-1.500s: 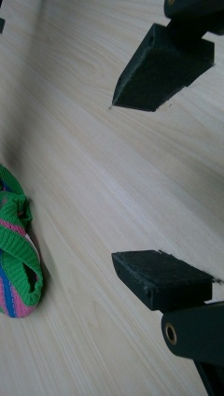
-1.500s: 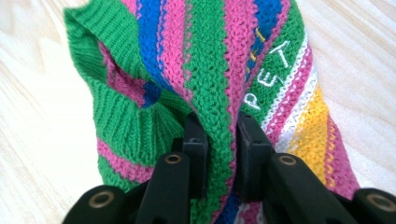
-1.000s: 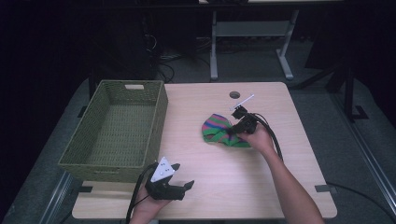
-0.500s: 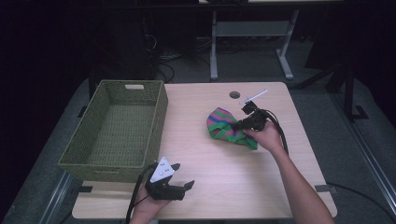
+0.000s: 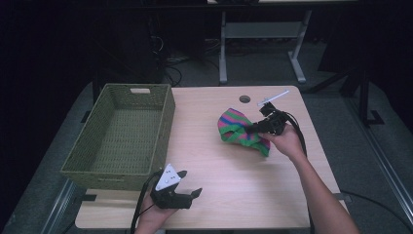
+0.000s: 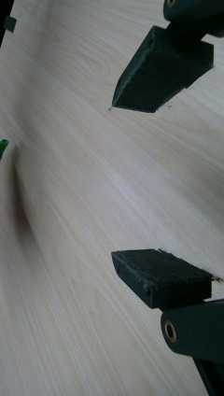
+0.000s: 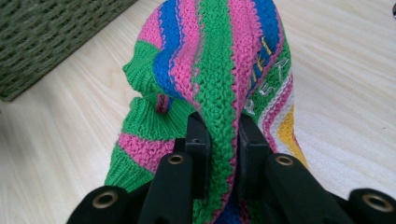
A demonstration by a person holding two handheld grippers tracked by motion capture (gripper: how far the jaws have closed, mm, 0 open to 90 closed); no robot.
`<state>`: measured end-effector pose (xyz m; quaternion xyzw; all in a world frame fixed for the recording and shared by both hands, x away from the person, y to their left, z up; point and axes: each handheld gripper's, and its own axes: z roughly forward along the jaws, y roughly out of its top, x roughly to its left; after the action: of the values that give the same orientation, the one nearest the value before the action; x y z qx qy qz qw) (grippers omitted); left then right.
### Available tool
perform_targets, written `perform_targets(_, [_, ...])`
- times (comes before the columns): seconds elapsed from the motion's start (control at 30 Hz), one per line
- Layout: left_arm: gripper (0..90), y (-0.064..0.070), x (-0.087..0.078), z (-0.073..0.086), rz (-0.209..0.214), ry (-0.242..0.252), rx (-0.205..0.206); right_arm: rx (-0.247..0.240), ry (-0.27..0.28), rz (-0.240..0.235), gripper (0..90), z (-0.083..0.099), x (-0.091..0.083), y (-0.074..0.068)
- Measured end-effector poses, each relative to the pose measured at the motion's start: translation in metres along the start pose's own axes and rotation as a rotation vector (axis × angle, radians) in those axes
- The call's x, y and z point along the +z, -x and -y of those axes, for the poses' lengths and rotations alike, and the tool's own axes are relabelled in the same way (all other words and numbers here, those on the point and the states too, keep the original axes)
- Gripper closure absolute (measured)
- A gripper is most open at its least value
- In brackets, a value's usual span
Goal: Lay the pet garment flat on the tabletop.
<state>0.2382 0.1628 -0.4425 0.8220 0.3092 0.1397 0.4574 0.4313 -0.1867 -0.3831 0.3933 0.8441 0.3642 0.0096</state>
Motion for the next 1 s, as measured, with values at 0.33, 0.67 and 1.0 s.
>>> perform_targets(0.33, [21.1,0.001,0.000,0.000,-0.002,0.003,0.001,-0.043,0.034,-0.029,77.7,0.000,-0.023,-0.015])
perform_targets(0.67, [21.1,0.001,0.000,0.000,-0.011,0.005,0.003,-0.107,0.060,-0.079,77.6,0.013,-0.031,-0.037])
perform_targets(1.0, [21.2,0.002,-0.001,0.000,-0.009,0.016,0.001,-0.141,0.063,-0.115,77.6,0.039,-0.031,-0.058])
